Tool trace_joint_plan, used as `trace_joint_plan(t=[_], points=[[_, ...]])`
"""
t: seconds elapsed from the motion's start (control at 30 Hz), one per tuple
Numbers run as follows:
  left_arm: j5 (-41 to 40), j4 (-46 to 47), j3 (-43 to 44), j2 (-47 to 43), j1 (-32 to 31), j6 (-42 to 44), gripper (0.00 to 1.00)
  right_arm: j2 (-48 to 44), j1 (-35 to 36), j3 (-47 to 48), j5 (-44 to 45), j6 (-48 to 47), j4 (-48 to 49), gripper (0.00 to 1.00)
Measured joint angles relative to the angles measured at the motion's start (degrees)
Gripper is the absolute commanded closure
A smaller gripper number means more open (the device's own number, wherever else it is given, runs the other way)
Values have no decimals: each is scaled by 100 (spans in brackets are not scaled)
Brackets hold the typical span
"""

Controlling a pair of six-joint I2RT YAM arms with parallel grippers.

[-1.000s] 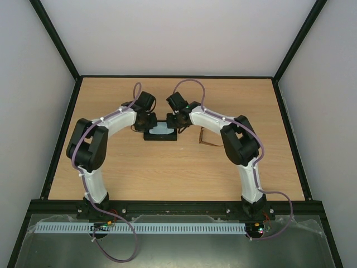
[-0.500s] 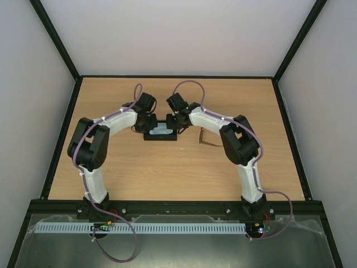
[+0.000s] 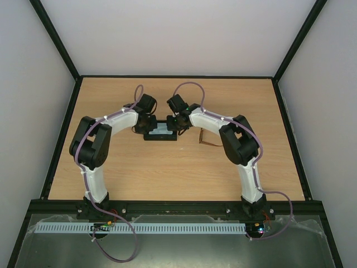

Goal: Organize the sunglasses
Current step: Place the glasses cleaning cloth in the sunglasses case.

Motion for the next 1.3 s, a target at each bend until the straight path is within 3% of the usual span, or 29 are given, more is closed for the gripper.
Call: trace_joint_plan(t=[1.3], points=[[-109,-153,-219,-289,26,98,98,96,83,0,107,-153,-177,99]])
